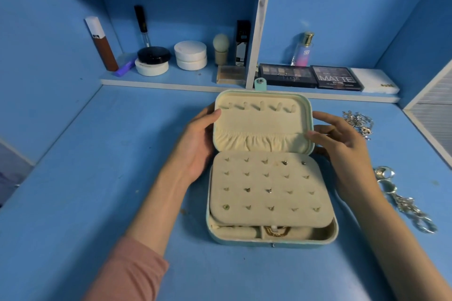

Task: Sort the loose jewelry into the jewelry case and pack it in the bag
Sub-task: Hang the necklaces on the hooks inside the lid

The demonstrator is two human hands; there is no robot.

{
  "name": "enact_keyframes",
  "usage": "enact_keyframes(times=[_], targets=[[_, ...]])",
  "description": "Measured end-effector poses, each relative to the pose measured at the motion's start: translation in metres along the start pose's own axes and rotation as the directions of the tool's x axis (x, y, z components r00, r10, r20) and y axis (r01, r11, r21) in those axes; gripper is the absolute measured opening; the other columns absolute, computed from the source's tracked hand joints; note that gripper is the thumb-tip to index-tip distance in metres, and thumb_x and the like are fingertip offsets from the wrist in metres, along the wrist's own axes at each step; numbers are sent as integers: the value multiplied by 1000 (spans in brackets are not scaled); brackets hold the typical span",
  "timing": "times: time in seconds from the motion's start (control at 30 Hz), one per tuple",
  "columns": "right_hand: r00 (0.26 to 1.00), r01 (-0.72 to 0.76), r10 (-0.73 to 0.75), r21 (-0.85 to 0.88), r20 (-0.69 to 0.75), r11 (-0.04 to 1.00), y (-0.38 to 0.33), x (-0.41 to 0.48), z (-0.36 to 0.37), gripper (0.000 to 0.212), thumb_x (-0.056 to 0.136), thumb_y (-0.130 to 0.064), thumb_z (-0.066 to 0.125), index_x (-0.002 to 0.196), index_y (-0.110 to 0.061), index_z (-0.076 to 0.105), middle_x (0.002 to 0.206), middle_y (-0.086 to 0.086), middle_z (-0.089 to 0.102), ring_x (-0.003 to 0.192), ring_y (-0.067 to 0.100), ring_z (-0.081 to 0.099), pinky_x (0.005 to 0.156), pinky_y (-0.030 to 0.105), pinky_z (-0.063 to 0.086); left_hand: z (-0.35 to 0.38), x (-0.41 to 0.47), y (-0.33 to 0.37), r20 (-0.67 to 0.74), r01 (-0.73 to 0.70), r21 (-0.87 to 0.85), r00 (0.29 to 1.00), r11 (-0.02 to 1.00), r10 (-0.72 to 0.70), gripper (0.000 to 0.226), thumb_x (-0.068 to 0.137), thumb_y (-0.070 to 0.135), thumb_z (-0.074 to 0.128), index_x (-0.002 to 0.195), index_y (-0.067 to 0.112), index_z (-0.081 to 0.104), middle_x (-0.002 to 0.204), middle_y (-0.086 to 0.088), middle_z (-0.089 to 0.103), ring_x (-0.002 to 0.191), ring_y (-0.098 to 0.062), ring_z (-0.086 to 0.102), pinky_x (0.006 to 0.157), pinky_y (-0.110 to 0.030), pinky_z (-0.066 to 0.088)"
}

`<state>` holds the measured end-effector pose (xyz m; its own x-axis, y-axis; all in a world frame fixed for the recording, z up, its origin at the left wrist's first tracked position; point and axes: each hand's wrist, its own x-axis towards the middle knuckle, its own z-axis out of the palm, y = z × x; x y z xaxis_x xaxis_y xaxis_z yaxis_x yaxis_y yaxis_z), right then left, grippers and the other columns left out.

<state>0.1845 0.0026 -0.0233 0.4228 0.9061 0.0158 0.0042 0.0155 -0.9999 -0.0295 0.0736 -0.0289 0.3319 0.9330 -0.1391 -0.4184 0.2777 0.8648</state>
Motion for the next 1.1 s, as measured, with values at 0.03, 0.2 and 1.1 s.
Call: enact_keyframes(times=[0.03,0.2,1.1], targets=[[1000,-16,16,16,5,1000,0,0,0,31,85,2,59,105,-21,64,90,9,58,84,22,57,75,37,51,0,0,0,5,12,-14,1000,1000,-12,26,96,16,45,117,17,60,102,0,73,91,-12,69,69,-24,56],[1000,-12,13,4,-9,1000,0,0,0,24,89,-4,56,103,-21,64,89,7,62,78,17,59,69,31,53,3,-1,1,-4,31,-41,1000,999,-31,33,96,16,46,127,16,56,105,-1,72,90,-14,69,65,-26,56],[903,279,304,-953,303,122,-41,88,-61,11,78,-33,72,73,-26,64,80,-6,63,79,15,58,67,28,46,2,0,2,31,56,-64,998,996,-54,43,83,20,52,126,17,56,103,-2,72,87,-15,70,64,-27,55]])
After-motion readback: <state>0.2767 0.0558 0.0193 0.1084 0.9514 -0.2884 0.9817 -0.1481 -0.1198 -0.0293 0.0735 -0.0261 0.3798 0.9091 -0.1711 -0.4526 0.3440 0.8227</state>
